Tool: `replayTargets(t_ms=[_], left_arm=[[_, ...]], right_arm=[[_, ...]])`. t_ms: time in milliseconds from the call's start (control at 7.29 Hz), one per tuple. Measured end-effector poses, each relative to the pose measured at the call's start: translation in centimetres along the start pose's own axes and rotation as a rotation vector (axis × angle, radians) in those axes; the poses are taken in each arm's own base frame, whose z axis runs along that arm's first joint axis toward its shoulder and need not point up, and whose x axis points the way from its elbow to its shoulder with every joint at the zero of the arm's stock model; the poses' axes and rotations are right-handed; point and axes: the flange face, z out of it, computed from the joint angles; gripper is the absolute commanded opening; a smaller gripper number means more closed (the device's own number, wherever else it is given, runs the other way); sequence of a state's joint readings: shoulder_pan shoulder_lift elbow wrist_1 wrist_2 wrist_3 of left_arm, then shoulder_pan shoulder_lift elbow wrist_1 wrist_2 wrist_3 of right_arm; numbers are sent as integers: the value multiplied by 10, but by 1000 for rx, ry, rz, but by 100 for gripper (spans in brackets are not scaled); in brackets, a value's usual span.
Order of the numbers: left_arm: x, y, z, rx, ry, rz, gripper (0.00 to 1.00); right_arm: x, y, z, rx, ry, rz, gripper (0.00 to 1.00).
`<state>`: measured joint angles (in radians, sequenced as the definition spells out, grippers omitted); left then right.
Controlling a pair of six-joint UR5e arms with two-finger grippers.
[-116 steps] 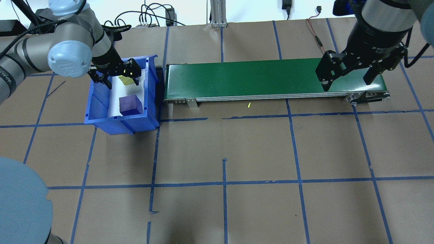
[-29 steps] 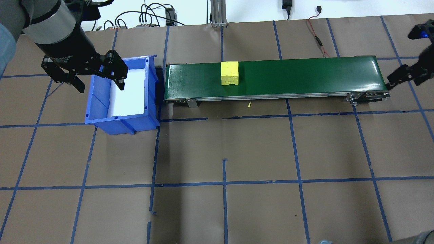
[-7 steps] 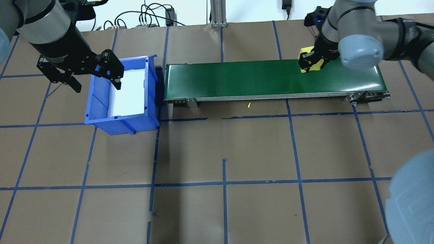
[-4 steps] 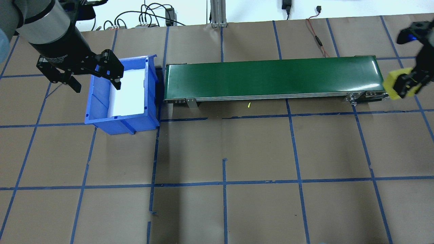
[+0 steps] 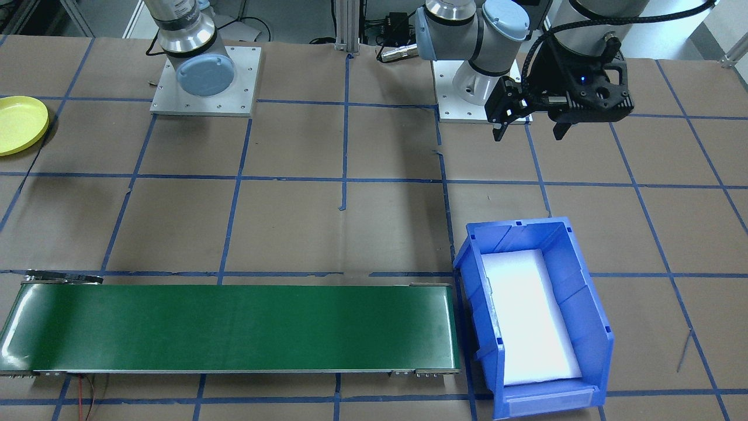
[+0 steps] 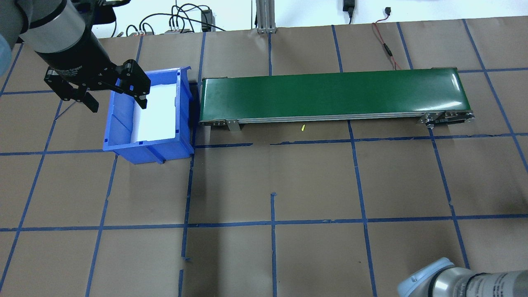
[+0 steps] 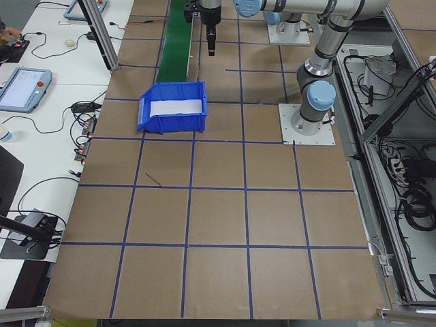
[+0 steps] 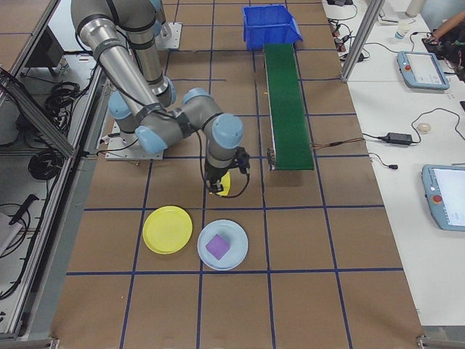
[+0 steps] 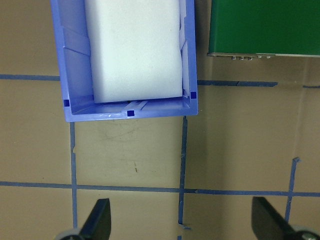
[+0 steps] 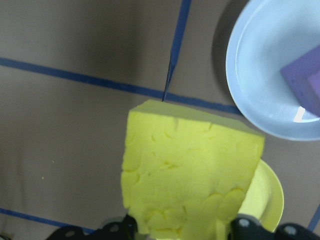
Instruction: Move block left to right into plate
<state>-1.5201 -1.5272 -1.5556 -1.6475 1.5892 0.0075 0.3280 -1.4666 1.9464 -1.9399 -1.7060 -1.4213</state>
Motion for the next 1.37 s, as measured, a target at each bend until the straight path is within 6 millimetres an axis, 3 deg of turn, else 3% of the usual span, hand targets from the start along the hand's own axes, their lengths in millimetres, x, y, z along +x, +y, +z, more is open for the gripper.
replayTargets(t_ms=[137,275,412,686,824,961,1098,1235,1373], left_arm=[[0,0,0,1,0,0,100],[0,0,-1,1,0,0,100],[0,0,-1,1,0,0,100],[0,0,0,1,0,0,100],[0,0,0,1,0,0,100],[0,0,-1,1,0,-1,100],[0,0,-1,3,0,-1,100],[0,0,-2,4,-1,0,100],[-1,0,-3,6,-1,4,100]], right_arm=[[10,47,29,38,10,24,99],[13,72,47,70,20,20,100],[15,84,55,85,26,-10,100],[17,88,59,92,32,-35,100],[19,83,51,89,49,-14,100],[22,66,30,83,87,-4,100],[22,27,1,79,144,-41,100],[11,-28,-30,89,199,-92,99],[-17,-90,-54,111,238,-134,99]])
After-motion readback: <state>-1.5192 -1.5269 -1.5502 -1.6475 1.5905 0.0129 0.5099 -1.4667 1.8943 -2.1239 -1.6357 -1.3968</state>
